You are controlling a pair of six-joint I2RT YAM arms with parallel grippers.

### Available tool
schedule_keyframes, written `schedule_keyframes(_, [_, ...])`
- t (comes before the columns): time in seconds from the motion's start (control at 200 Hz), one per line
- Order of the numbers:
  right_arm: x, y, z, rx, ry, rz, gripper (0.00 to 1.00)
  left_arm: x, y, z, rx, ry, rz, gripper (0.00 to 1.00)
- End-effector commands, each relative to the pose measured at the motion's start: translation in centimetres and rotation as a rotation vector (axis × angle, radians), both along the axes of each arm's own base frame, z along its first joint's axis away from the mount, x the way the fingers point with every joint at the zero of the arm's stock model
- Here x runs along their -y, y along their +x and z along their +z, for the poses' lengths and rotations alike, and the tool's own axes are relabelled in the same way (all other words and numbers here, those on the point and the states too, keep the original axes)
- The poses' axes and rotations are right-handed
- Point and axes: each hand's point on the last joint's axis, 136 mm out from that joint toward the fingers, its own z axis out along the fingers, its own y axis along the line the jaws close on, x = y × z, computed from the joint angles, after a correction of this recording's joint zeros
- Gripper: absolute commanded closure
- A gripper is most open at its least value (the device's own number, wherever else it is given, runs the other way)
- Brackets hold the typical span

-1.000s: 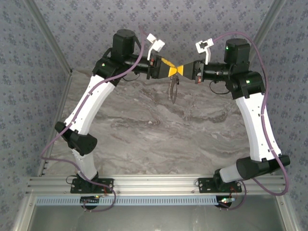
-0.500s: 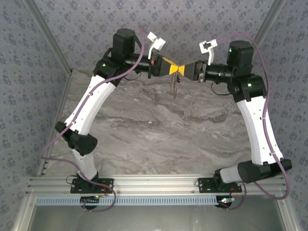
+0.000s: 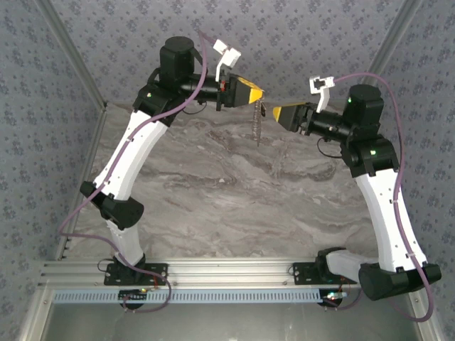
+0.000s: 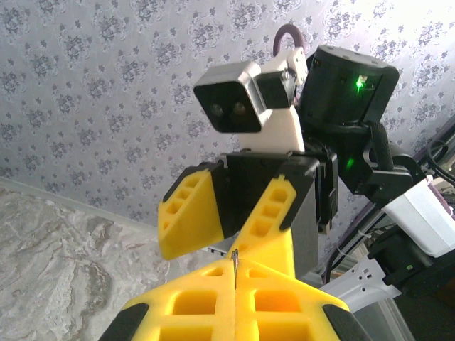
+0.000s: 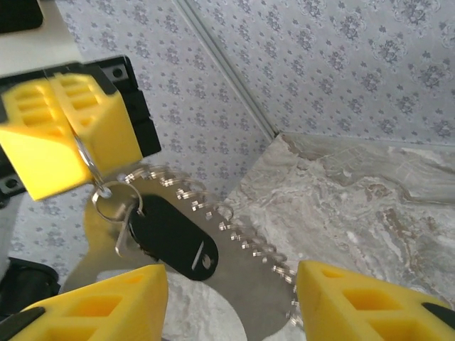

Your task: Put the keys on the keyring

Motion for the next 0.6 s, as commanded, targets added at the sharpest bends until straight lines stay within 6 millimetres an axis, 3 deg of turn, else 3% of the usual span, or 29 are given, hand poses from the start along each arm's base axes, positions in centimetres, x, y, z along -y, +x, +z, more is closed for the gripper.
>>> schedule_keyframes(0.0, [-0.2,-0.2,-0.2,0.053,-0.055,-0.041,0.45,-0.4,-1.2,2.5,0.064,-0.058,-0.028,1.00])
schedule_keyframes(0.195, [-1.7,-0.8,-0.6,0.084,-0.125,-0.025,0.43,-0.5,-1.2,2.7,0.062,-0.062,-0.027,1.00])
schedule_keyframes(0.595, [-2.7,-0.5,1.2,0.145,-0.117,-0.018,0.43,-0.2,-1.6,2.7,0.056,-0.058,-0.037,1.00])
